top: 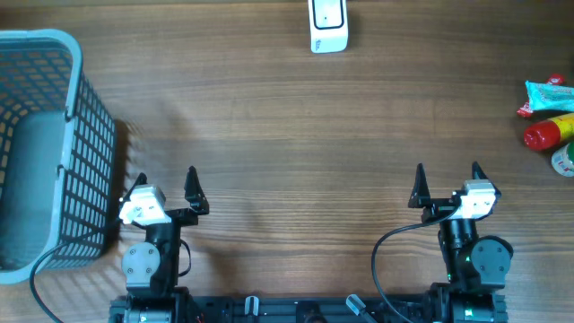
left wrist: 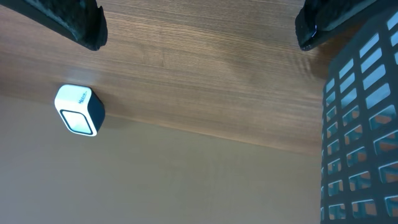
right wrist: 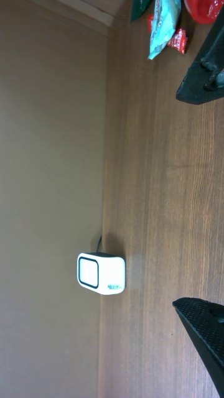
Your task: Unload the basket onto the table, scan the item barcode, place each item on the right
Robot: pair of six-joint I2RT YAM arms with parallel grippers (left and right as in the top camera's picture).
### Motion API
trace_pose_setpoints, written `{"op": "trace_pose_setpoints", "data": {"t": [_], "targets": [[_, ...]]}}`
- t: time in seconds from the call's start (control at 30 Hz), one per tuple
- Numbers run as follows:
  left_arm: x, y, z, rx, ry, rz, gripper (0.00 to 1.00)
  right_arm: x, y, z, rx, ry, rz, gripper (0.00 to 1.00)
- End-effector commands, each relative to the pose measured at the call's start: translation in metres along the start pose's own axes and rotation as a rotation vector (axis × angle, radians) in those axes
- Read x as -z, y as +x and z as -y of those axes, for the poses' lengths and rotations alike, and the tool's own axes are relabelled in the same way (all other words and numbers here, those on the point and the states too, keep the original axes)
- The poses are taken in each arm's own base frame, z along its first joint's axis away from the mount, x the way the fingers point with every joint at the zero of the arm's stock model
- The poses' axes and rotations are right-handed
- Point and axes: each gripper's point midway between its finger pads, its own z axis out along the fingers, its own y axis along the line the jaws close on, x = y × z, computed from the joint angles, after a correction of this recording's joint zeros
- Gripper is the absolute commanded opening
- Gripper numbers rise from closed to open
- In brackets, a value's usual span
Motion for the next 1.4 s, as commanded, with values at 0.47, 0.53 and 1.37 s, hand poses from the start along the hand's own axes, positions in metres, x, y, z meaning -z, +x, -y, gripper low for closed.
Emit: {"op": "trace_pose_setpoints", "data": {"t": [0.47, 0.53, 1.37], "targets": [[0.000, 0.000, 0.000, -0.026, 0.003, 0.001, 1.00, 0.002, -0.006, -0.024, 0.018, -0.091, 0.029, 1.00], [0.000, 0.000, 0.000, -0.026, 0.003, 0.001, 1.00, 0.002, -0.006, -0.024, 0.017, -0.091, 0.029, 1.00], [0.000, 0.000, 0.000, -0.026, 0.002, 0.000, 1.00, 0.002, -0.006, -0.024, 0.017, -0.091, 0.029, 1.00]]}}
